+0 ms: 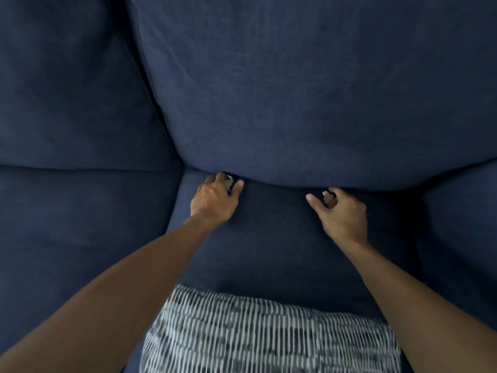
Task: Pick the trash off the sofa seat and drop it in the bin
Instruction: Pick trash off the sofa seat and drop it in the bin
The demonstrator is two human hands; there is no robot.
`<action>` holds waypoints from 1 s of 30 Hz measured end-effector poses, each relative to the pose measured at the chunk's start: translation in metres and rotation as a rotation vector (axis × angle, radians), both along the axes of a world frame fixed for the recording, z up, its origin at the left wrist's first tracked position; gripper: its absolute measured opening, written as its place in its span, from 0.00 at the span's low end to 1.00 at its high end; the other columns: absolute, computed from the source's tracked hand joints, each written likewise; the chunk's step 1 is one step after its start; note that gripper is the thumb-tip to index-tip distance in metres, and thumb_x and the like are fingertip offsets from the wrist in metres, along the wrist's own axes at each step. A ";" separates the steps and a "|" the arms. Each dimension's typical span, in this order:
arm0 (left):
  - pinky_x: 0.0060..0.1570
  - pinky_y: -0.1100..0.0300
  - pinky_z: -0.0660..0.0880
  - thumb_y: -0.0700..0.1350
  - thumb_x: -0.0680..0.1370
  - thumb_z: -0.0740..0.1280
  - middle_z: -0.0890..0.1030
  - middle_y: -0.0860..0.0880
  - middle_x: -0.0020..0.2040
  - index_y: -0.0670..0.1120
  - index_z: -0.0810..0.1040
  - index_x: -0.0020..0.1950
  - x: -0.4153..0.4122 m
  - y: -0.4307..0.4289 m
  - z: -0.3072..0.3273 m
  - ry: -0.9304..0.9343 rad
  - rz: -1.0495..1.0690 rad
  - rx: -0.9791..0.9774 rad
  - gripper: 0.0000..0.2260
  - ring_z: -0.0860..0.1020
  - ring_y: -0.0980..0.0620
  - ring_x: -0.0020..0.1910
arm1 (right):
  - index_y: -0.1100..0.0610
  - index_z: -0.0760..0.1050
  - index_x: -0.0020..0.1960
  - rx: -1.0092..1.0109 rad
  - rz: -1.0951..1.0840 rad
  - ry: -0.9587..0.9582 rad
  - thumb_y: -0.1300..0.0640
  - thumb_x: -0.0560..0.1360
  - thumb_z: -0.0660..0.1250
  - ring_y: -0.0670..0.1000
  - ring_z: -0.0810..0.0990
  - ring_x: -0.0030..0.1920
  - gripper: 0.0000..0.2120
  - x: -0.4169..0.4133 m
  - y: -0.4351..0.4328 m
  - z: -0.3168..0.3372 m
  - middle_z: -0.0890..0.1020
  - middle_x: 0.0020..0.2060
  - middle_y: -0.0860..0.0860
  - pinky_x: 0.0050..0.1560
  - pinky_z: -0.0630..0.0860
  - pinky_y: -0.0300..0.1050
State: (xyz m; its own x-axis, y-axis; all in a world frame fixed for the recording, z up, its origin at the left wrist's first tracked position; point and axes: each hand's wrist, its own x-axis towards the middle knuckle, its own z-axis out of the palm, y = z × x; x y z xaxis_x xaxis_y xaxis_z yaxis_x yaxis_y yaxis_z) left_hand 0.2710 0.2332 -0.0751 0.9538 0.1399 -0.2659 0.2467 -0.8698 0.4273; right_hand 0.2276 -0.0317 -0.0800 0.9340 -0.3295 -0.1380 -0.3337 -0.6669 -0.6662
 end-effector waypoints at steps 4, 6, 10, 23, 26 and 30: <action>0.44 0.52 0.68 0.54 0.81 0.62 0.80 0.43 0.55 0.47 0.76 0.56 0.004 -0.002 -0.017 -0.166 0.011 0.028 0.12 0.78 0.39 0.52 | 0.58 0.82 0.51 -0.030 0.011 -0.149 0.53 0.76 0.73 0.50 0.82 0.43 0.09 0.002 -0.001 -0.013 0.85 0.42 0.51 0.46 0.77 0.43; 0.42 0.55 0.66 0.49 0.81 0.63 0.81 0.44 0.52 0.47 0.78 0.56 0.003 -0.001 -0.018 -0.220 0.028 -0.013 0.09 0.79 0.40 0.48 | 0.60 0.83 0.48 -0.043 0.027 -0.172 0.57 0.78 0.72 0.49 0.80 0.38 0.06 0.002 -0.003 -0.012 0.83 0.37 0.50 0.43 0.78 0.44; 0.40 0.57 0.71 0.46 0.81 0.64 0.81 0.46 0.44 0.46 0.80 0.54 -0.003 0.003 -0.009 -0.277 0.023 -0.092 0.06 0.78 0.47 0.39 | 0.60 0.82 0.45 -0.035 0.047 -0.155 0.59 0.79 0.71 0.46 0.78 0.34 0.05 -0.002 -0.007 -0.001 0.81 0.34 0.49 0.38 0.73 0.36; 0.34 0.66 0.68 0.42 0.80 0.68 0.74 0.54 0.33 0.43 0.80 0.44 -0.048 0.023 0.120 -0.389 -0.106 -0.250 0.05 0.72 0.56 0.31 | 0.58 0.82 0.44 -0.032 0.001 -0.239 0.58 0.78 0.71 0.46 0.80 0.36 0.06 -0.059 -0.007 0.125 0.81 0.34 0.46 0.39 0.70 0.33; 0.32 0.67 0.68 0.42 0.80 0.67 0.74 0.53 0.33 0.42 0.79 0.44 -0.065 0.027 0.160 -0.415 -0.169 -0.250 0.06 0.72 0.57 0.31 | 0.58 0.82 0.44 -0.041 -0.020 -0.284 0.57 0.78 0.71 0.44 0.79 0.36 0.06 -0.083 -0.006 0.167 0.82 0.34 0.46 0.38 0.70 0.31; 0.31 0.69 0.68 0.42 0.80 0.67 0.76 0.51 0.32 0.43 0.79 0.43 -0.088 0.024 0.210 -0.467 -0.256 -0.276 0.07 0.73 0.55 0.30 | 0.58 0.83 0.45 -0.068 -0.063 -0.360 0.58 0.78 0.71 0.42 0.79 0.36 0.05 -0.121 -0.007 0.218 0.82 0.34 0.46 0.38 0.69 0.25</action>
